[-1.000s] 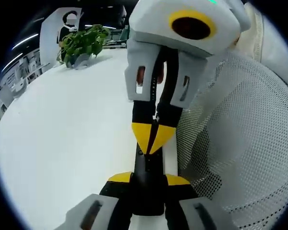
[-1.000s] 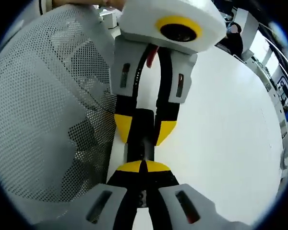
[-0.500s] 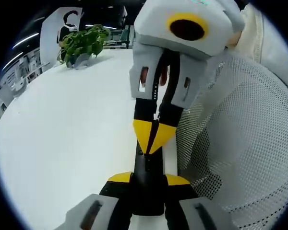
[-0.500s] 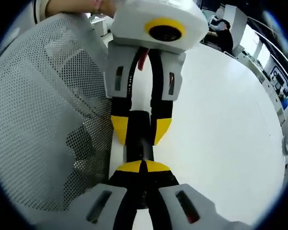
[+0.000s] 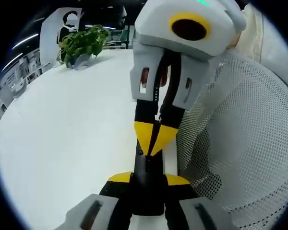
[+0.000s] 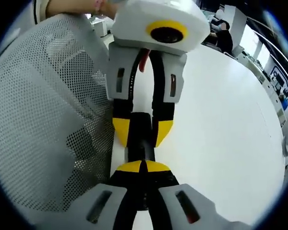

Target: Press the specified remote control buttons in sequence, fully releasing each button before pressing the next.

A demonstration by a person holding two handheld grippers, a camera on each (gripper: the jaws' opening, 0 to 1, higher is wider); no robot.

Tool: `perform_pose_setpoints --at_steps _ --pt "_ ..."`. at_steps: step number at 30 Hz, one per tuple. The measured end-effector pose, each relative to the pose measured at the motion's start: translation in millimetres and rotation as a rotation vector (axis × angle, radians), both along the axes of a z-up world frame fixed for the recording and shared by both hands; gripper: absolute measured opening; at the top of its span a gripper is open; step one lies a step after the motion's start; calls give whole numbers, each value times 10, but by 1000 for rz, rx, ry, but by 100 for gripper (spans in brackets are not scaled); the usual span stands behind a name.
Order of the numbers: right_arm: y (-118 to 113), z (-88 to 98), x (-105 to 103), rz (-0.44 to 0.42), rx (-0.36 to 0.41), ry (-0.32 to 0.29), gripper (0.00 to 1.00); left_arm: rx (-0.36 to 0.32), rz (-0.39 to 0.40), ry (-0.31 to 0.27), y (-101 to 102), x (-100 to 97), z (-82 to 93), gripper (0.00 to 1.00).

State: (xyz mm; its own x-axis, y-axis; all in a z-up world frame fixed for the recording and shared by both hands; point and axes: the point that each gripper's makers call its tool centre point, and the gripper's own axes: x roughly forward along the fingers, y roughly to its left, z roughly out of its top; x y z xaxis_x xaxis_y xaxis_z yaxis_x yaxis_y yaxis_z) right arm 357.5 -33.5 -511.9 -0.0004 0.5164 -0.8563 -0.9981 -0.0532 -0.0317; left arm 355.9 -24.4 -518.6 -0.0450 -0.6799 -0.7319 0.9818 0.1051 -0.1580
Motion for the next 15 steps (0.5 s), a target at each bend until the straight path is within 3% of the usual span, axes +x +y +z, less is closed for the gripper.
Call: perform_pose_setpoints --at_steps 3,7,12,15 --pt "83 1 -22 10 14 5 0 -1 -1 -2 0 1 1 24" --pt "86 -7 -12 67 -71 -81 0 -2 2 1 0 -2 6 24" --pt "100 -10 21 16 -98 -48 0 -3 2 0 0 0 4 24" --pt "95 -14 14 60 -114 -42 0 -5 1 0 1 -2 6 24"
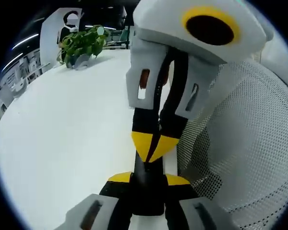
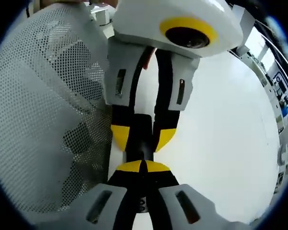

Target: Press the specified remote control buttons in sequence, fully releasing each button before pressing the next.

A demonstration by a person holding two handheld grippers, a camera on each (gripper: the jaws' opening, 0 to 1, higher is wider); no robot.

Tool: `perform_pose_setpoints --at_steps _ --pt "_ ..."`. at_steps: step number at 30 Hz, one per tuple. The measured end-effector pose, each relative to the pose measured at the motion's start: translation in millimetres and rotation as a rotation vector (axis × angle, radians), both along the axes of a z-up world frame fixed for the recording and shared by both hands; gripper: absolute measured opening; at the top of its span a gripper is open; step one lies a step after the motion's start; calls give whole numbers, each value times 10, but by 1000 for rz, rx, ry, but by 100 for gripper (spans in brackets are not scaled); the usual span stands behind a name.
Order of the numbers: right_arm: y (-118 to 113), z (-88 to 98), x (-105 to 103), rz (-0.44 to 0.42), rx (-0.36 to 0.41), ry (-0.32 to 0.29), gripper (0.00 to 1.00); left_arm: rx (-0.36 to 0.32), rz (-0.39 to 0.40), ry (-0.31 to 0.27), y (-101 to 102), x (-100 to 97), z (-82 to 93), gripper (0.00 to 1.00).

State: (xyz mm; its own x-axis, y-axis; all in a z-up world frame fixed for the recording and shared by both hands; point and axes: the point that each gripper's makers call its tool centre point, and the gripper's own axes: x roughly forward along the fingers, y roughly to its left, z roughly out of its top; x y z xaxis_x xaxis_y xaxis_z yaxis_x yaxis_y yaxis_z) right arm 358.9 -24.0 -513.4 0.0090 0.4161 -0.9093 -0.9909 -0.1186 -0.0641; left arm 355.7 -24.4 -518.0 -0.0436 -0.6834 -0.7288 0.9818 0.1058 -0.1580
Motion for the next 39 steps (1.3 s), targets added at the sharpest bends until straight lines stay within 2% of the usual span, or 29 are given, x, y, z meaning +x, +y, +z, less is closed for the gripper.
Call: perform_pose_setpoints --at_steps 9,10,11,14,17,19,22,25,29,30,35,39 --pt "-23 -16 -22 -2 -18 17 0 -3 -16 -5 -21 -27 7 24" --pt "-20 -19 -28 5 -23 9 0 -3 -17 -7 -20 -26 5 24" --pt "-18 -18 -21 56 -33 -33 0 -4 -19 -8 -21 -27 4 24" --pt "-24 -21 -49 44 -12 -60 0 -10 -25 -15 -21 -33 4 24" --pt "-24 -13 -57 67 7 -119 0 -16 -35 -25 -23 -39 3 24" --pt "-24 -6 -50 31 18 -100 0 -18 -35 -23 -22 -37 4 24" --pt "-37 0 -48 -43 32 -9 0 -16 -34 -20 -20 -36 5 24" --pt "-56 2 -64 -21 -8 12 0 -19 -33 -20 -17 -36 6 24" --pt "-63 -4 -77 75 -68 -41 0 -24 -31 -21 -11 -34 5 24" --pt "-71 -9 -85 90 -93 -38 0 -50 -21 -18 -17 -34 6 24" --pt "-55 -21 -63 89 -142 13 0 -102 -12 -21 -10 -40 5 24" --pt "-72 -11 -61 12 -116 76 0 -114 -10 -26 -21 -38 11 24"
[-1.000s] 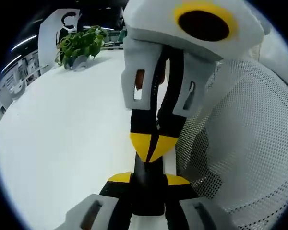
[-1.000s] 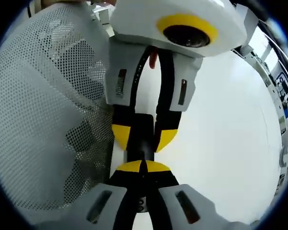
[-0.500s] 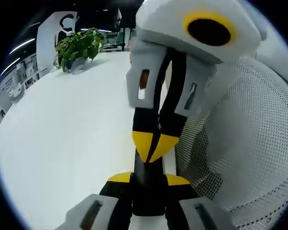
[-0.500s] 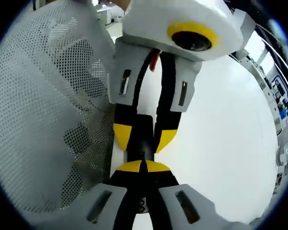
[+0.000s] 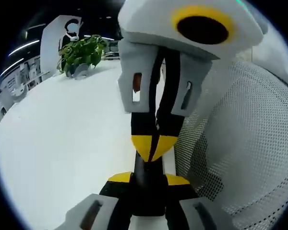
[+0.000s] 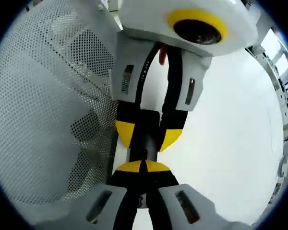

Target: Press the specified remote control buttons in sequence, fully releasing each button before pressing the next.

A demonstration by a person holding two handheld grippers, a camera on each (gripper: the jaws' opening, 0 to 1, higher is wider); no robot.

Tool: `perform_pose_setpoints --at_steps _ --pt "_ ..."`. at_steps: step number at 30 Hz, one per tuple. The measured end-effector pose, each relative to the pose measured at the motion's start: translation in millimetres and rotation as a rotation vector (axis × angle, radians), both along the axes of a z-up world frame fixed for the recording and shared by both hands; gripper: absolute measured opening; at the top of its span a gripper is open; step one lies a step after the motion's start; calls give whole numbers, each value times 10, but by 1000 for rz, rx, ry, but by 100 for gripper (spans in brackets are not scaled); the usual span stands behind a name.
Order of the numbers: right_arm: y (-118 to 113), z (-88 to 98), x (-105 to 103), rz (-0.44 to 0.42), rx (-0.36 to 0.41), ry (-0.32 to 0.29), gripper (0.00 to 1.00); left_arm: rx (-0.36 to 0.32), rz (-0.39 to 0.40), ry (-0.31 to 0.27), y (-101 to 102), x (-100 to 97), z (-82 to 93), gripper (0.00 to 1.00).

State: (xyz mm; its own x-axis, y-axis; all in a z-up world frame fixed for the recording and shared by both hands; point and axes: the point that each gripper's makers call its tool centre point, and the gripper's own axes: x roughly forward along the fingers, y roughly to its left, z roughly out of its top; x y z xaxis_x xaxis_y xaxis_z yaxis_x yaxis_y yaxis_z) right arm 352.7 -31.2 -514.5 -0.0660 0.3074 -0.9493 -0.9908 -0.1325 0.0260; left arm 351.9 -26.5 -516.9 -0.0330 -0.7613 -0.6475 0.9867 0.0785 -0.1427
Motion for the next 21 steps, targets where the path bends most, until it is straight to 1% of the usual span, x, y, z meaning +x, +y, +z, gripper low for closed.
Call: perform_pose_setpoints --at_steps 2,6,8,9,11,15,17,20,21 --pt "-11 4 -5 0 12 -10 0 -4 -3 -7 -1 -3 2 24" --pt "-14 10 -5 -49 66 -43 0 -8 0 -5 -3 1 5 24" --pt "-18 12 -3 -61 83 -48 0 -10 2 -2 -3 3 4 24" --pt "-15 15 4 -80 87 -40 0 -12 3 -2 -3 6 4 24" --pt "-16 8 9 -97 69 -26 0 -15 7 4 -4 7 6 24" --pt "-2 5 12 -86 33 -14 0 -17 8 6 -7 10 7 24" --pt "-2 4 8 -66 12 -8 0 -19 9 8 -8 10 9 24" --pt "-5 7 11 -85 -6 18 0 -25 13 12 -9 14 10 24" --pt "-6 7 6 -79 -9 19 0 -27 12 10 -10 13 10 24"
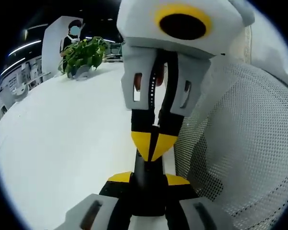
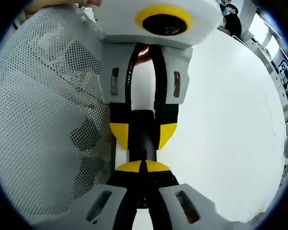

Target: Press the specified remote control buttons in sequence, fully releasing each button before pressing the next.

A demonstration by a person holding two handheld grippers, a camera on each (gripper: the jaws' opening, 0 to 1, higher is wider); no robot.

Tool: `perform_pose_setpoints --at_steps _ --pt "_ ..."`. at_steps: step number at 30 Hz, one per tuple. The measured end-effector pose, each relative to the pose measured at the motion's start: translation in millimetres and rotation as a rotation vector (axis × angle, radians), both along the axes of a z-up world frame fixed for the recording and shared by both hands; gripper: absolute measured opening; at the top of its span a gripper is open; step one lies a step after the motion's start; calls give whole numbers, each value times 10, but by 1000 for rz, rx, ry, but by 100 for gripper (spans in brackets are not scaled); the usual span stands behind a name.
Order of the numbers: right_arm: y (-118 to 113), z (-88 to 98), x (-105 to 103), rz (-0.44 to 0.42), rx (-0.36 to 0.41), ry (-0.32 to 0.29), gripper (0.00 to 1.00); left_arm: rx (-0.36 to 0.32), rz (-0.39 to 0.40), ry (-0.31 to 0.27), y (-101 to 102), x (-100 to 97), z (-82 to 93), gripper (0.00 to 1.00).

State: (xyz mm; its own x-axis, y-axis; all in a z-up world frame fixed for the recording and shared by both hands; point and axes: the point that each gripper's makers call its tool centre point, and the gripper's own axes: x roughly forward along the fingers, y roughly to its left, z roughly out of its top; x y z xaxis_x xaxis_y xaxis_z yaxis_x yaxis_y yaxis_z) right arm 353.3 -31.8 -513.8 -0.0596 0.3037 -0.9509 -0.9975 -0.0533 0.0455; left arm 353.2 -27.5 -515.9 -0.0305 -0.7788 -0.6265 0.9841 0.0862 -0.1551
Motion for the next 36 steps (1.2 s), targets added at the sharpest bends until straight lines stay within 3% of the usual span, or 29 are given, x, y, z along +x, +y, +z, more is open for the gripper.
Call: perform_pose_setpoints --at_steps 15,26,33,36 --pt "4 16 -13 35 -6 -31 0 -7 3 -1 -10 -5 8 24" --pt "85 14 -24 23 57 -21 0 -9 3 5 -10 -5 8 24" --pt "84 -6 -10 41 5 -32 0 -9 3 4 -10 0 4 24" --pt "84 -11 -1 10 -17 -17 0 -10 4 5 -10 1 1 24"
